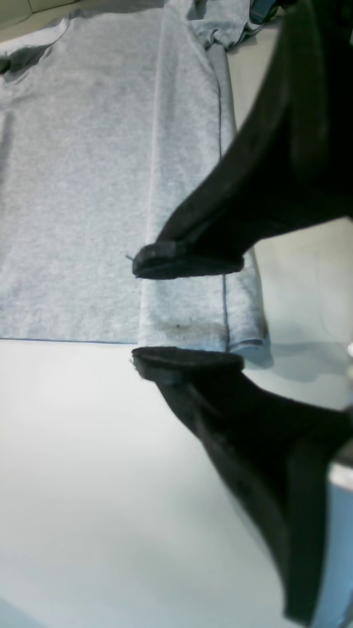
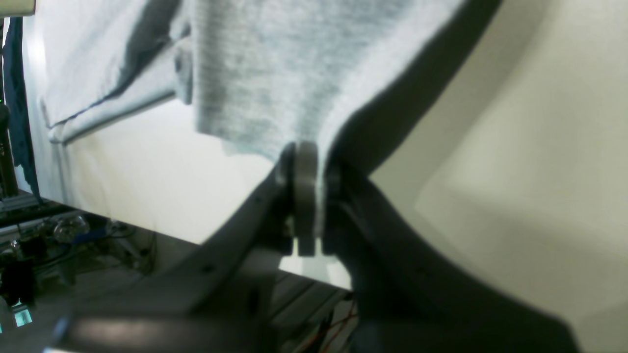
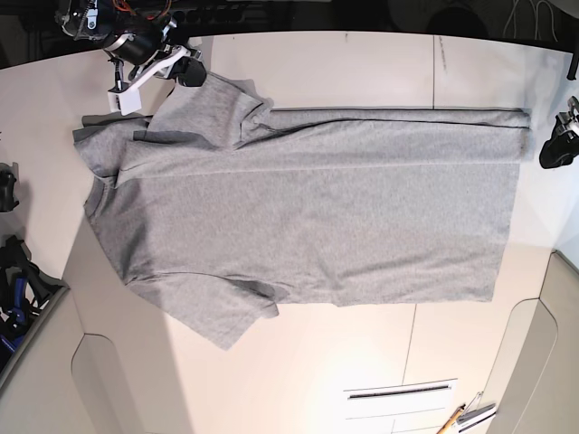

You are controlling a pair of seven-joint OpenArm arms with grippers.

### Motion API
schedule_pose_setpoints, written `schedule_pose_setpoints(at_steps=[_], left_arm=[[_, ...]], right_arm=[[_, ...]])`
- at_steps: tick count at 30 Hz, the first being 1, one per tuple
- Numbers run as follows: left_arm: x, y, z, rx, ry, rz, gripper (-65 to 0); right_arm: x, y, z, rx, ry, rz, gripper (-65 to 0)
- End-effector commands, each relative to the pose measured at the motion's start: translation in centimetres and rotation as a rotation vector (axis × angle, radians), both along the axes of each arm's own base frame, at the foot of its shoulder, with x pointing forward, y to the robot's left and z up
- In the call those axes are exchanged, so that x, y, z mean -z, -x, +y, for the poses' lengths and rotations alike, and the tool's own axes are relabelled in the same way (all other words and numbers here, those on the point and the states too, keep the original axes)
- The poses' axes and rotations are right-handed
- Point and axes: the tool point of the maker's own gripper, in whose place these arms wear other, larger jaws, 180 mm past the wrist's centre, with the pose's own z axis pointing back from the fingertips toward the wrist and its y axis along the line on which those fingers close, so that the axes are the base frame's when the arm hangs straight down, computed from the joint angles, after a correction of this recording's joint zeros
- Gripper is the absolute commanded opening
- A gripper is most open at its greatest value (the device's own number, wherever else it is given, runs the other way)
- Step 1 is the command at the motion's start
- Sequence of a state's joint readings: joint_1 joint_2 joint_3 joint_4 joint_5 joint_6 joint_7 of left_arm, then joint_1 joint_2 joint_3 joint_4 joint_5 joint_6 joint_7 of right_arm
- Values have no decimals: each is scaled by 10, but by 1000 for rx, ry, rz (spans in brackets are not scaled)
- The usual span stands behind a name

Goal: Fold the T-shirt properly
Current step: 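Release with the right gripper and regrasp the folded shoulder edge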

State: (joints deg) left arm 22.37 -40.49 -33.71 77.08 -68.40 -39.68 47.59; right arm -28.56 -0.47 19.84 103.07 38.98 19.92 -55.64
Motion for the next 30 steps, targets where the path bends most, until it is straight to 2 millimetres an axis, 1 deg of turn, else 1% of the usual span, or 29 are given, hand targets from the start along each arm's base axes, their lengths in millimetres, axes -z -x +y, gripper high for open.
schedule_pose_setpoints(at_steps=[1,4,7,11,14,18,22,24,25,27,28,29,30], left_arm=[[-16,-8,6,8,-17,-40,-383],[-16,-8,6,8,-17,-40,-383],[-16,-8,6,8,-17,-40,-383],[-16,-8,6,8,-19,-38,-383],[-16,-8,6,8,-20,-38,-383],[-16,-8,6,8,-20,-38,-383],[-16,-8,6,8,-20,-38,-383],[-15,-8,6,8,-21,-37,-383],[-15,-8,6,9,-23,-36,-383],[-15,-8,6,9,-23,-36,-383],[-15,-8,6,9,-23,-36,-384],[-15,-8,6,9,-23,-36,-383],[-15,-8,6,9,-22,-36,-384]], right_arm=[[-8,-9,0,-2,-7,-34,-650],[-25,-33,8,-25,-57,-129,-650],[-45,-63,17,-58,-82,-233,-650],[-69,-100,37,-125,-89,-345,-650],[-80,-123,49,-180,-25,-424,-650],[-92,-152,57,-221,97,-529,-650],[-100,-172,58,-243,196,-601,-650],[-104,-183,52,-220,240,-622,-650],[-106,-189,48,-199,258,-632,-636],[-109,-199,40,-154,288,-643,-510],[-110,-203,38,-144,297,-648,-458],[-112,-206,37,-140,306,-653,-423],[-115,-209,36,-139,311,-661,-403]])
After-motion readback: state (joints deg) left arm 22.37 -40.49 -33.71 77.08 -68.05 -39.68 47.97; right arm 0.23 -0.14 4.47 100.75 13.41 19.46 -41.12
